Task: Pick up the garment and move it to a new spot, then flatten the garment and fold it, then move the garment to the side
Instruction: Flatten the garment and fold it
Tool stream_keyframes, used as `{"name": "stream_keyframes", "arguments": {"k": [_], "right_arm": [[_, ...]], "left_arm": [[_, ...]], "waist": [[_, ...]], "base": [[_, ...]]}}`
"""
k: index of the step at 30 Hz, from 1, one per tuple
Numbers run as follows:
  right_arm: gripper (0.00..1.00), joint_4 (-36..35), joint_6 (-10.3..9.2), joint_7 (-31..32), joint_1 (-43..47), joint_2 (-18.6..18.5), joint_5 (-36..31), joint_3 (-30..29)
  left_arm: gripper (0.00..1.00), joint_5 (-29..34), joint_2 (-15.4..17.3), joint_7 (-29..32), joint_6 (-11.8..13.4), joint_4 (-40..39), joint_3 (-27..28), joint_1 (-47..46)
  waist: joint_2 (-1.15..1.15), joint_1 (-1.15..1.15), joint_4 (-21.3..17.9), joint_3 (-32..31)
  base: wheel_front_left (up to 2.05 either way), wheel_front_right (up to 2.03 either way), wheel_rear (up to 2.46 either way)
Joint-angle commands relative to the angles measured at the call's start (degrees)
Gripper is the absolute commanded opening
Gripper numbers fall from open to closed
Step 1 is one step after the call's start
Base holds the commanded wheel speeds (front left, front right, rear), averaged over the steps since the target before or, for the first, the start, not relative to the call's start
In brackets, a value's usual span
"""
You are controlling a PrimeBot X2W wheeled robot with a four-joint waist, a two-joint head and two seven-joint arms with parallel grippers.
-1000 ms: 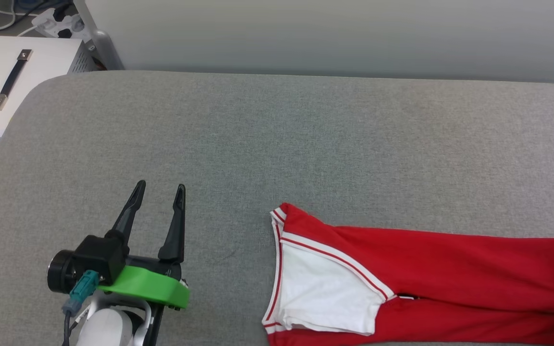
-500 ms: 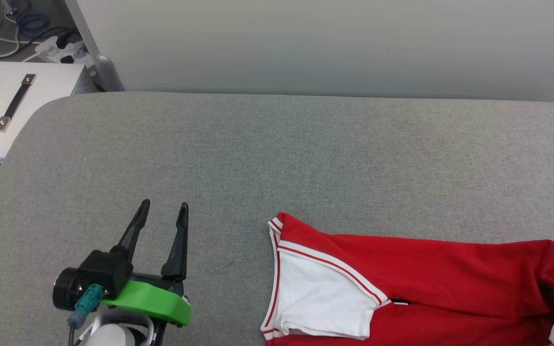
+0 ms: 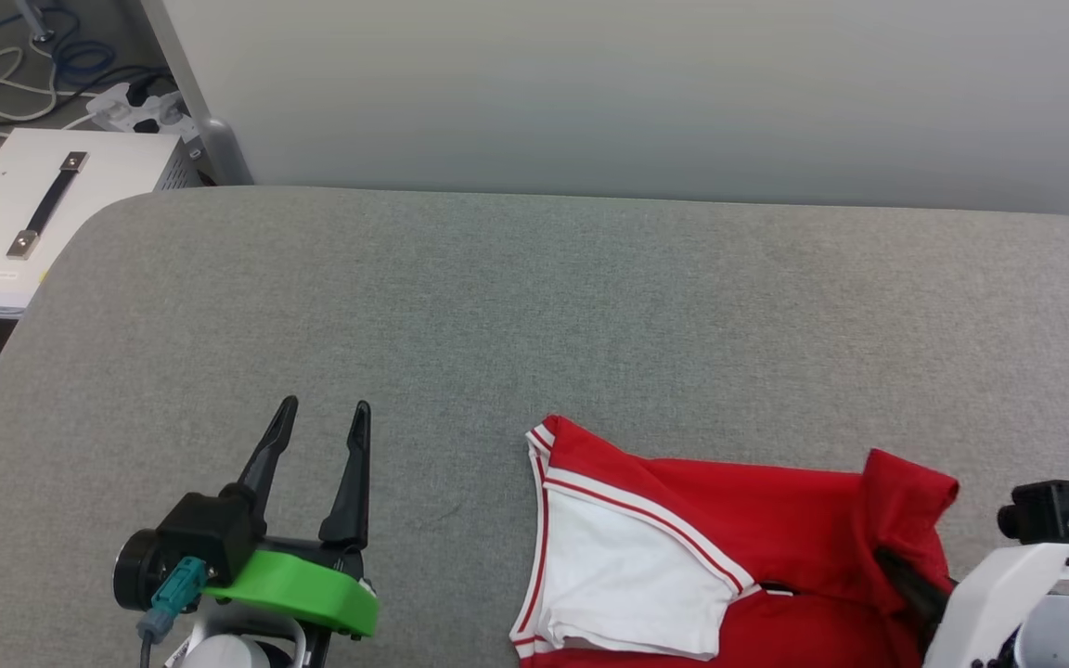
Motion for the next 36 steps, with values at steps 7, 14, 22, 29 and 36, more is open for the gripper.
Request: {"name": "stream_keyframes", "arguments": {"k": [7, 14, 22, 29, 36], "right_arm": [[0.00, -2.61, -0.05, 2.06, -1.53, 7.92, 2.07, 4.31], [0.00, 0.07, -0.05, -1.14, -4.17, 9.97, 5.02, 9.38], [0.00, 8.64, -0.05, -8.38, -7.62, 10.03, 9.41, 15.23], [0.00, 16.97, -0.05, -13.18, -10.95, 10.04, 9.51, 16.71], [1.00, 22.27, -0.05, -15.92, -13.85, 10.04, 9.24, 18.39]], "left_arm": [[1.00, -0.38, -0.22, -0.34, -0.22, -0.13, 0.68, 0.32], [1.00, -0.39, 0.09, -0.34, -0.22, 0.12, 0.68, -0.10], [1.00, -0.50, 0.40, -0.34, -0.22, 0.45, 0.22, -0.39], [1.00, -0.55, 0.35, -0.34, -0.22, 0.81, 0.10, -0.38], [1.00, -0.61, 0.29, -0.34, -0.22, 1.25, 0.15, -0.36]], "waist": [[0.00, 0.00, 1.36, 0.44], [0.00, 0.00, 2.76, 0.58], [0.00, 0.00, 4.74, 0.42], [0.00, 0.00, 6.00, 0.84], [0.00, 0.00, 6.50, 0.86]], "base": [[0.00, 0.00, 0.00], [0.00, 0.00, 0.00], [0.00, 0.00, 0.00], [0.00, 0.00, 0.00], [0.00, 0.00, 0.00]]}}
